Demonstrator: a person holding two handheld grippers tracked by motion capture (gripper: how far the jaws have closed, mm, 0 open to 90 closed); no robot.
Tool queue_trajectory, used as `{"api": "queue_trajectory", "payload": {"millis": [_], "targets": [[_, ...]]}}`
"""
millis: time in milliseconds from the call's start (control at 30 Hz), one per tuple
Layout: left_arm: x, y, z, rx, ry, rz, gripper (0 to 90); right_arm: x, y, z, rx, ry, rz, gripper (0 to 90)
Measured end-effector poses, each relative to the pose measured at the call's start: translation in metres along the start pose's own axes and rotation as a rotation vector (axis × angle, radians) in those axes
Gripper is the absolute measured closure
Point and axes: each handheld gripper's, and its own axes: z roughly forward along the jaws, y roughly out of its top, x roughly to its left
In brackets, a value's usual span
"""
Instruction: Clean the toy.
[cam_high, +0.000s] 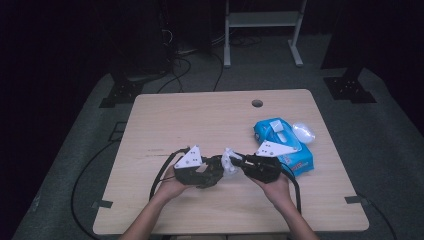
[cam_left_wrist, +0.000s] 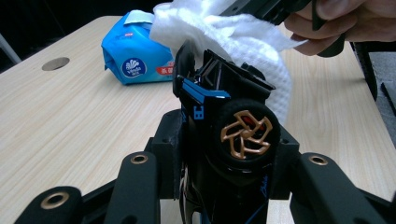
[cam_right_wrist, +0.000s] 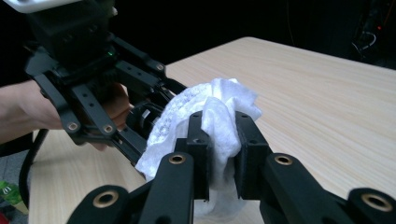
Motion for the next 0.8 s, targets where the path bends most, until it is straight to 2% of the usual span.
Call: {"api": "queue_trajectory", "payload": {"millis": [233,400,500,667,800], "targets": [[0.0,-0.001,-0.001,0.004,0.006,-0.003,57.5,-0.01,-0.015,0.003,0.044,-0.024,0.035,78.1],[0.001,-0.001,-0.002,-0.013,0.003,-0.009,57.4,-0.003,-0.005,0.0,0.019,-0.02,0.009,78.1],[0.001,0.0,-0.003,-0.013,0.003,-0.011,57.4,-0.005,-0.006,0.0,0.015,-0.012,0.016,78.1],[0.001,-0.001,-0.001,-0.005,0.005,-0.008,57.4,-0.01,-0.014,0.003,0.046,-0.023,0.031,78.0],[0.002,-0.001,-0.002,-0.013,0.002,-0.011,57.4,-0.005,-0.006,-0.001,0.018,-0.015,0.016,78.0]]}}
